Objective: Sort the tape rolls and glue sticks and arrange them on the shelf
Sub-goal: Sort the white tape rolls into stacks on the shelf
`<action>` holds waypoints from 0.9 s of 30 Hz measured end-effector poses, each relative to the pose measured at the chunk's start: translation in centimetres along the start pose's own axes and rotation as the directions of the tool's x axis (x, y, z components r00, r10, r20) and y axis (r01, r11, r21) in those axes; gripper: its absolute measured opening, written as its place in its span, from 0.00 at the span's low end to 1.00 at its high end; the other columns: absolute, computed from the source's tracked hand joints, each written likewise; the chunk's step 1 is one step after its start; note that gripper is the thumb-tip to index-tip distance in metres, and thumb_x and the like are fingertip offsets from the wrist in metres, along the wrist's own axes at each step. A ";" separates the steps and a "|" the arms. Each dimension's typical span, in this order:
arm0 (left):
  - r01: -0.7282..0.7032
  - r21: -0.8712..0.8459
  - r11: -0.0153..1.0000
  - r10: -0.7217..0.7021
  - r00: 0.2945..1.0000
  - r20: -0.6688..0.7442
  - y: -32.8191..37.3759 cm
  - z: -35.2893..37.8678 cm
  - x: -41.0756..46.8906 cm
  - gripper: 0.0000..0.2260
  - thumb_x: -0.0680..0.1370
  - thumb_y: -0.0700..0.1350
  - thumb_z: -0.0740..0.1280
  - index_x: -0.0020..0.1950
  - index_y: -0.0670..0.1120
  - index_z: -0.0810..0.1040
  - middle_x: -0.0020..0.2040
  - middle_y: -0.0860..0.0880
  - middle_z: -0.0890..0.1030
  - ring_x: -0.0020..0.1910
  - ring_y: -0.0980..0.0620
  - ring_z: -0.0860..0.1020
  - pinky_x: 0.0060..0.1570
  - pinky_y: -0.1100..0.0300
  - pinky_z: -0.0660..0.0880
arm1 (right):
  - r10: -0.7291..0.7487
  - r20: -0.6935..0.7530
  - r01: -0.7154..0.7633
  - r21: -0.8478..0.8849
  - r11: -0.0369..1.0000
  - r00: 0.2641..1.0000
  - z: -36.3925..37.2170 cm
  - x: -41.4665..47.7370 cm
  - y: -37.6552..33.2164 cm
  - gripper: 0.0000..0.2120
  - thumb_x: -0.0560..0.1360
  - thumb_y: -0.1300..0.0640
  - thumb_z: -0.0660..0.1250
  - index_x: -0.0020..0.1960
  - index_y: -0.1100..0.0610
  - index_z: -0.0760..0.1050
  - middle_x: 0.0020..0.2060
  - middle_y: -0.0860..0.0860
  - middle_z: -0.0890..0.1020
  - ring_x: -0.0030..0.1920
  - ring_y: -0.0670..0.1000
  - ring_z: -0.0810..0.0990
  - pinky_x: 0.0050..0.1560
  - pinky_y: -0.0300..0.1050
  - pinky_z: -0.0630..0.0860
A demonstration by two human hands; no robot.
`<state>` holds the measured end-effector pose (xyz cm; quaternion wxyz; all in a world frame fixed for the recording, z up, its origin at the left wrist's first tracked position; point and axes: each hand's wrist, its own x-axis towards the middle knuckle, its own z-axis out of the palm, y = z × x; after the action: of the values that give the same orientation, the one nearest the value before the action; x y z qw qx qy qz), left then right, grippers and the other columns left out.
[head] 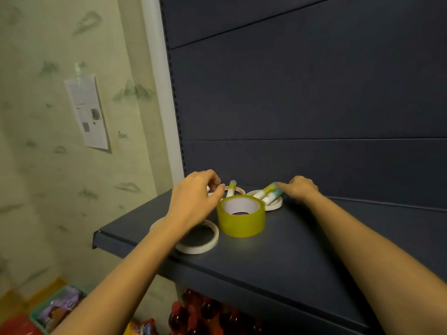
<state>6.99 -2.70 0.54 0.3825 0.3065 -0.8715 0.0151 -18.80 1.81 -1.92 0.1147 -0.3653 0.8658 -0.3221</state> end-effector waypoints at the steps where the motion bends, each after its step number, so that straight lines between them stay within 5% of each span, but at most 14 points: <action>1: -0.012 -0.010 1.000 0.012 1.000 0.011 -0.3 0.5 0.6 0.08 0.77 0.51 0.63 0.47 0.48 0.77 0.40 0.56 0.76 0.42 0.55 0.73 0.39 0.60 0.69 | 0.013 0.011 -0.014 0.004 1.000 1.000 0.2 0.5 0.1 0.29 0.75 0.37 0.61 0.61 0.61 0.74 0.58 0.58 0.78 0.57 0.59 0.77 0.53 0.49 0.75; 7: -0.079 -0.090 0.993 0.084 0.995 0.060 -1.9 3.6 4.5 0.08 0.77 0.51 0.64 0.47 0.48 0.77 0.39 0.55 0.77 0.41 0.56 0.72 0.40 0.59 0.70 | 0.079 0.028 -0.084 0.229 0.970 0.996 0.9 2.6 -0.3 0.16 0.72 0.45 0.70 0.41 0.59 0.74 0.43 0.56 0.81 0.44 0.53 0.79 0.49 0.48 0.78; 14: -0.198 -0.089 0.976 0.216 0.935 0.281 -2.4 7.2 9.6 0.09 0.77 0.52 0.63 0.49 0.48 0.77 0.46 0.50 0.81 0.47 0.49 0.78 0.44 0.56 0.73 | 0.095 -0.048 -0.063 0.448 0.892 0.994 -0.6 1.1 -2.8 0.09 0.74 0.60 0.70 0.52 0.63 0.78 0.44 0.57 0.80 0.45 0.52 0.80 0.58 0.49 0.77; 21: -0.289 -0.119 0.950 0.310 0.825 0.473 -0.5 12.6 11.0 0.20 0.77 0.59 0.59 0.49 0.45 0.80 0.47 0.46 0.82 0.48 0.44 0.78 0.45 0.54 0.72 | 0.036 -0.375 0.130 0.409 0.903 0.926 -2.8 -4.5 -3.2 0.10 0.74 0.60 0.70 0.53 0.63 0.79 0.44 0.55 0.80 0.38 0.47 0.78 0.41 0.34 0.75; 27: -0.310 -0.165 0.936 0.350 0.794 0.496 0.4 14.4 11.9 0.22 0.76 0.61 0.61 0.39 0.43 0.78 0.39 0.46 0.80 0.39 0.46 0.76 0.40 0.56 0.69 | 0.091 -0.533 0.108 0.330 0.938 0.841 -2.9 -9.0 -1.7 0.05 0.73 0.57 0.72 0.48 0.56 0.80 0.46 0.57 0.83 0.46 0.53 0.81 0.51 0.50 0.79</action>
<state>-8.86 -12.40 -1.48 0.1365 0.1278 -0.9818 -0.0341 -12.78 8.62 1.06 -0.0730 -0.2376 0.7905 -0.5597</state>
